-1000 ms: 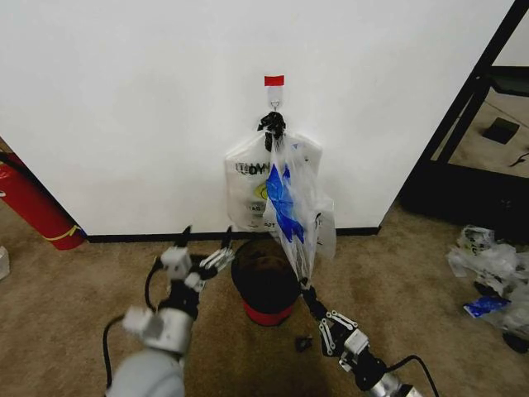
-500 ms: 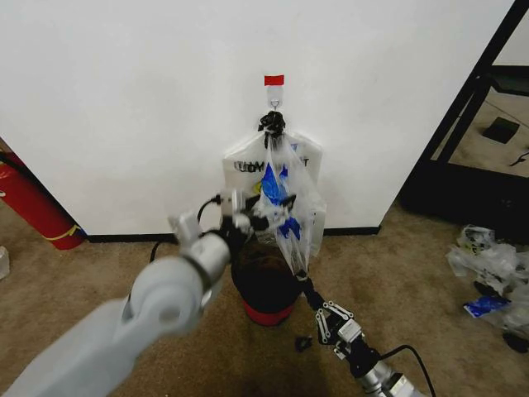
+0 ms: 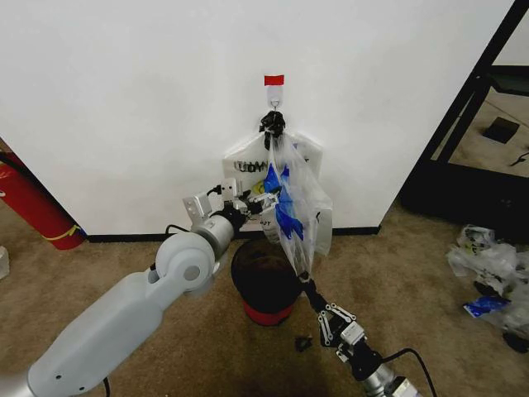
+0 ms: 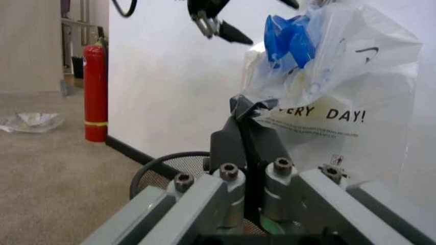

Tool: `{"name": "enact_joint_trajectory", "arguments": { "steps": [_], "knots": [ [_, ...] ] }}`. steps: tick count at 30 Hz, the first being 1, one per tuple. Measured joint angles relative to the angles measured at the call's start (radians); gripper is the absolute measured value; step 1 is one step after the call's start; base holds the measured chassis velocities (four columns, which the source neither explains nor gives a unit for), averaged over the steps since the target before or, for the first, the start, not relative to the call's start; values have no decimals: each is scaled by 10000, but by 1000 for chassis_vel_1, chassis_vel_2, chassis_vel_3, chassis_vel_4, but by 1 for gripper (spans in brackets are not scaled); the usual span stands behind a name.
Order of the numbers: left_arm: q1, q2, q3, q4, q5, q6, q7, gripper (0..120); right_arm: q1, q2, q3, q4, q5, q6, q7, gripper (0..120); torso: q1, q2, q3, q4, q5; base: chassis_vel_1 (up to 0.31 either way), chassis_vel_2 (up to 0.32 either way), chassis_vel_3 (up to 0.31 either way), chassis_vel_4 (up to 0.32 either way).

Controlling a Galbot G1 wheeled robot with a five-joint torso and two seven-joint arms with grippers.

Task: Pick up the garbage bag from the wall and place it over the trash bin.

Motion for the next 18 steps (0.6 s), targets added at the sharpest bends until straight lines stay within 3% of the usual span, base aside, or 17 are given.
{"name": "enact_joint_trajectory", "arguments": {
  "steps": [4,6,18],
  "knots": [
    [188,-213,-80,98,-230,-210,-187,63,-10,17,-23,-59,47,17,0,0,0,0,0,-3,3,0,0,0,0],
    [195,-209,-81,126,-190,-254,-184,62,-9,11,-24,-64,59,15,0,0,0,0,0,-2,2,0,0,0,0],
    [287,-169,-168,88,-67,-454,94,14,142,-107,12,-136,266,-57,101,0,0,0,0,-1,1,0,0,0,0]
  ]
}}
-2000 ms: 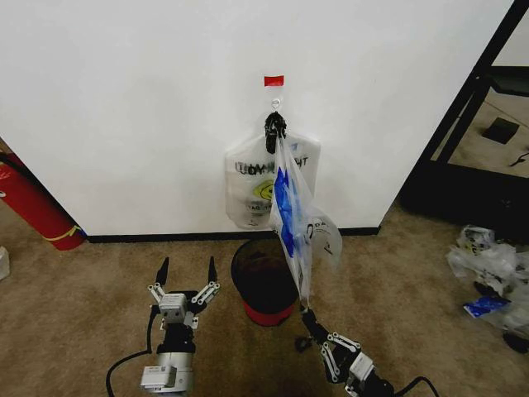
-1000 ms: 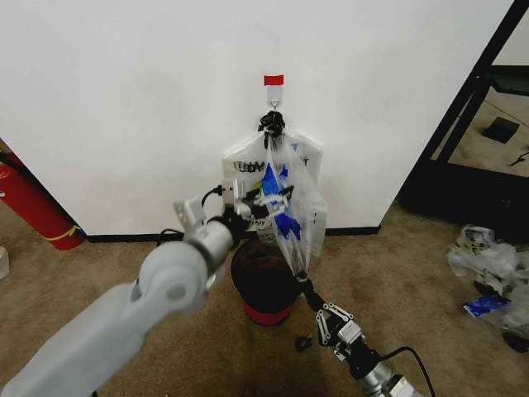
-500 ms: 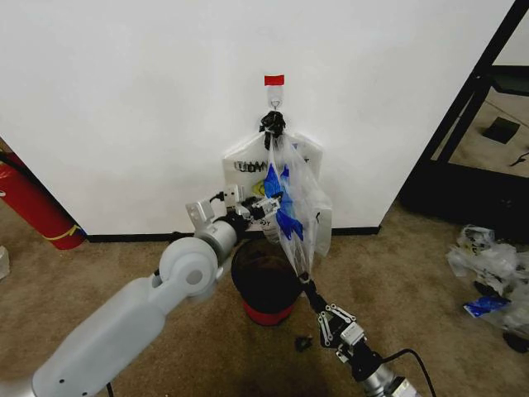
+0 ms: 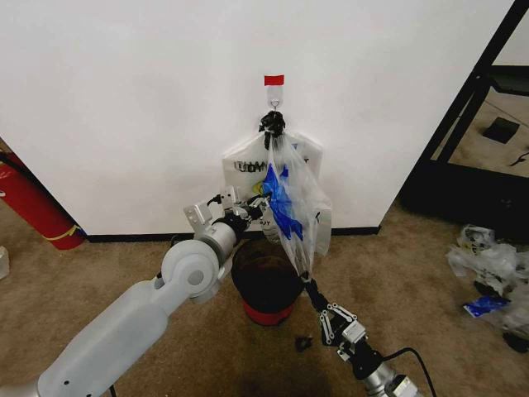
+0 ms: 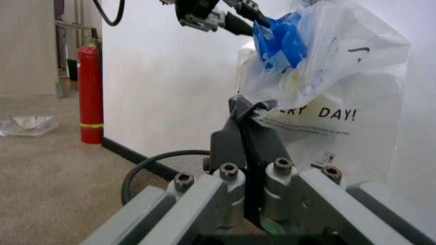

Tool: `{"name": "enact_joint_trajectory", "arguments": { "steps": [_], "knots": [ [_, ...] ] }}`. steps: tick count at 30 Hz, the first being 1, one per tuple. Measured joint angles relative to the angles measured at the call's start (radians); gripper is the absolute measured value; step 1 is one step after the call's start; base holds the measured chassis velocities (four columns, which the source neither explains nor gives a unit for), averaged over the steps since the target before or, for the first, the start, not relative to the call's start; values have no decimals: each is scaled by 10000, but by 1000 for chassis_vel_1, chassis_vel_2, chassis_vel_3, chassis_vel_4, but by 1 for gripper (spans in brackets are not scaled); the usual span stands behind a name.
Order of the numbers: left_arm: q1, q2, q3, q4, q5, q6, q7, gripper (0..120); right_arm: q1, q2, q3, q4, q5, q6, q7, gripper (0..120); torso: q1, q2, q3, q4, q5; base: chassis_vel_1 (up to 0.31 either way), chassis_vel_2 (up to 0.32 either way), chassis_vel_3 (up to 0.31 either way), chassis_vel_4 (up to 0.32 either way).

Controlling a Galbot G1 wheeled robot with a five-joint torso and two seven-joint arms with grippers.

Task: Pick up the garbage bag from the wall and place it over the trash bin.

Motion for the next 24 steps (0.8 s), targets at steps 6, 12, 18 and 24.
{"name": "enact_joint_trajectory", "arguments": {
  "steps": [6,12,18,24],
  "knots": [
    [163,-26,-27,-142,-315,-1,282,0,-4,-23,63,-36,-6,-63,150,0,0,0,0,0,0,0,0,0,0],
    [118,-66,-38,-185,-478,-68,397,0,113,-18,129,-184,-41,-95,320,0,0,0,0,0,0,0,0,0,0],
    [41,-65,-143,-169,-431,-260,399,0,157,-24,143,-244,31,-114,614,0,0,0,0,-2,0,0,0,0,0],
    [467,288,-628,-744,-257,-383,379,0,78,-133,173,-70,116,-193,1604,0,0,0,0,0,0,0,0,0,0]
  ]
}}
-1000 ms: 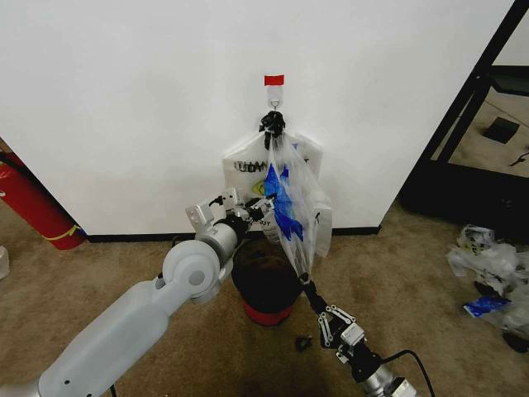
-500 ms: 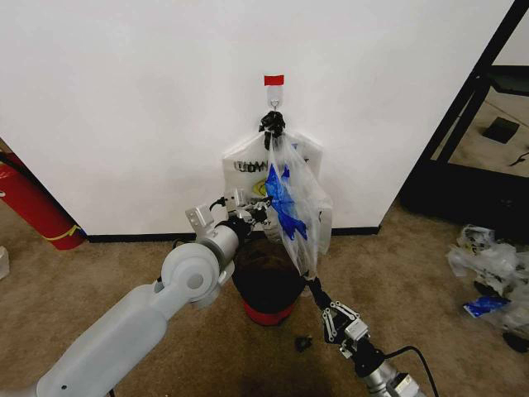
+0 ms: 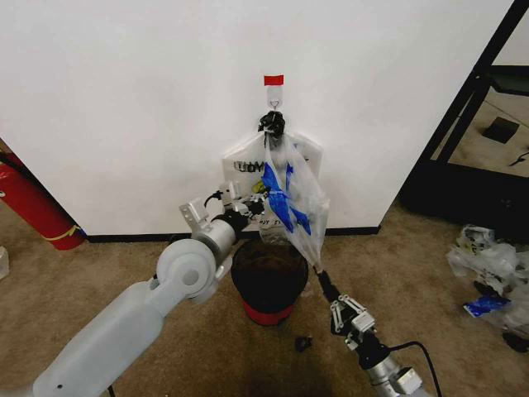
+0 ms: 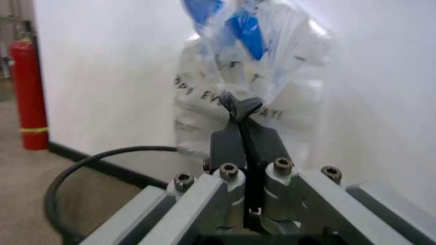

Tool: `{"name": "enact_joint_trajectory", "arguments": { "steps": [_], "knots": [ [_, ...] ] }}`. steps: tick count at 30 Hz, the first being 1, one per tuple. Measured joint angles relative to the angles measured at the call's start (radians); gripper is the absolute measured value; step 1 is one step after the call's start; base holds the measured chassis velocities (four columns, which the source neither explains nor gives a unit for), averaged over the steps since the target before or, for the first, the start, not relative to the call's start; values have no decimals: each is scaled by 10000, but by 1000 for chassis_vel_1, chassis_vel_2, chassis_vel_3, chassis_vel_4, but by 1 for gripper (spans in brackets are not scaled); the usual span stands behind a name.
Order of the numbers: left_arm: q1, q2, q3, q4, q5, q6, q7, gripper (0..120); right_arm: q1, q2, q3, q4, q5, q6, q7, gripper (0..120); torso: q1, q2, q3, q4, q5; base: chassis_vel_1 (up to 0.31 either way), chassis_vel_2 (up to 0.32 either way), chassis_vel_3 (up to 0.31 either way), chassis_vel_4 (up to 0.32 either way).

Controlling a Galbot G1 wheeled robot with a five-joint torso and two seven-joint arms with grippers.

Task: Pick up the garbage bag from the wall and place it over the trash bin.

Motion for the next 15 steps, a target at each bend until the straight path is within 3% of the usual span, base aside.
{"name": "enact_joint_trajectory", "arguments": {
  "steps": [3,10,13,15],
  "knots": [
    [334,116,-198,-382,38,-14,7,0,-250,-71,35,312,-9,1,105,3,0,0,0,2,1,0,0,0,0],
    [1286,-120,-488,-916,474,-69,89,0,-1518,-503,405,1768,-652,223,673,32,0,2,-1,-1,0,0,0,0,0],
    [1341,-177,-479,-933,593,-88,116,0,-1656,-606,496,2008,-813,224,925,38,-1,2,-1,-3,0,0,0,0,0],
    [1371,-277,-433,-962,703,-109,147,0,-1713,-875,606,2485,-1295,0,1649,50,-1,2,-1,-4,-1,0,0,0,0]
  ]
}}
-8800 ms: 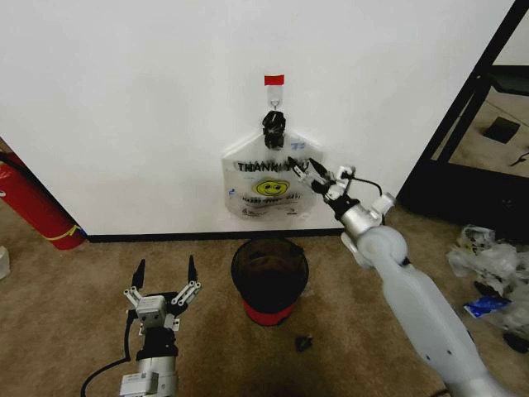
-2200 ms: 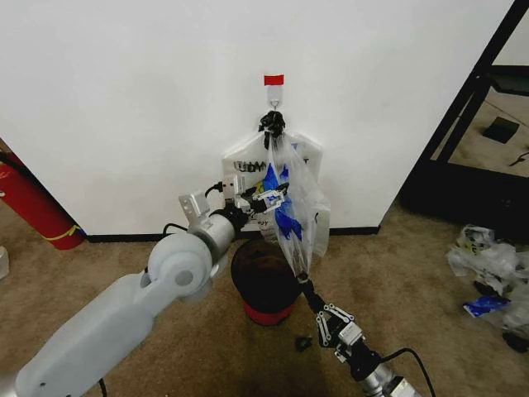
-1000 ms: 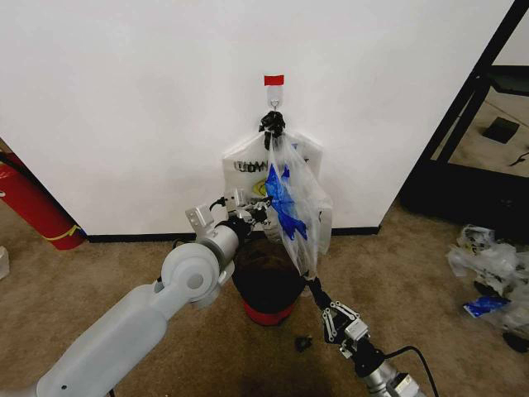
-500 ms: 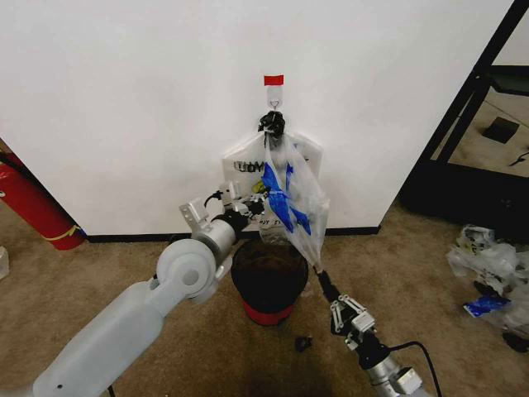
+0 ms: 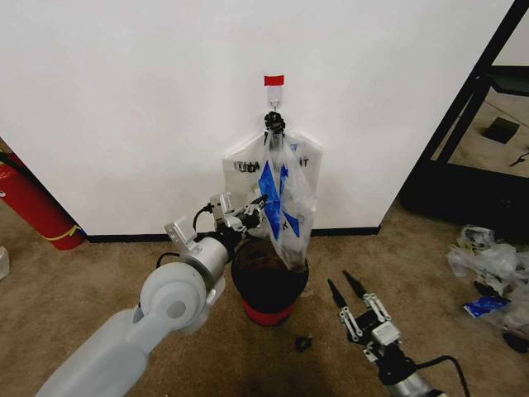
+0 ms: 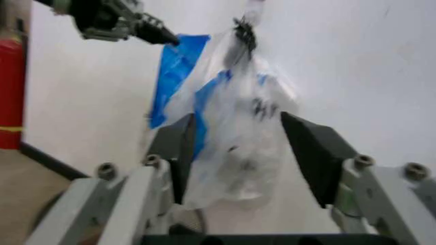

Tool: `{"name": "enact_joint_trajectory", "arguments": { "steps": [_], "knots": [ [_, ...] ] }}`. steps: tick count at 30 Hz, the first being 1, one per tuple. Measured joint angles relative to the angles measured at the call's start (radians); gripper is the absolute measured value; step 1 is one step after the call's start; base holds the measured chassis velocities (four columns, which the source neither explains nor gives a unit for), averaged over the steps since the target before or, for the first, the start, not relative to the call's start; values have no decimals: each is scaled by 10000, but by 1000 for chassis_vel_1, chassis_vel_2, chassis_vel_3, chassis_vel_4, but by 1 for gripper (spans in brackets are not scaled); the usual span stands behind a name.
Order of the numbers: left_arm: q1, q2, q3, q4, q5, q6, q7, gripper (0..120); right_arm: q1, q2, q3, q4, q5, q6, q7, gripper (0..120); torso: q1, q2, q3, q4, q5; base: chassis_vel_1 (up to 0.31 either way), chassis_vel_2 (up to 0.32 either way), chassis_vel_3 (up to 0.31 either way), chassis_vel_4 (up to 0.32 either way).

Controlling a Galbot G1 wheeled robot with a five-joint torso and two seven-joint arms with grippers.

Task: Pick up the garbage bag from the wall and place it over the trash bin.

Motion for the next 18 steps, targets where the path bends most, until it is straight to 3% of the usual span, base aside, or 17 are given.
{"name": "enact_joint_trajectory", "arguments": {
  "steps": [4,9,15,18],
  "knots": [
    [4,-22,13,-54,12,-4,4,0,697,-504,-31,92,-1197,-519,997,63,0,0,0,1,3,0,0,0,0],
    [73,-12,14,-87,15,-4,4,0,2737,-1633,-516,-412,-1710,-1859,1586,83,1,-1,2,8,1,0,0,0,0],
    [124,-2,-7,-124,17,-3,-5,0,4117,-2547,-1164,-1194,-1690,-2069,1598,98,1,-1,2,2,0,0,0,0,0],
    [127,3,-8,-141,17,1,-13,0,4832,-2899,-1732,-1593,-1615,-2152,1577,100,1,-1,3,5,2,0,0,0,0]
  ]
}}
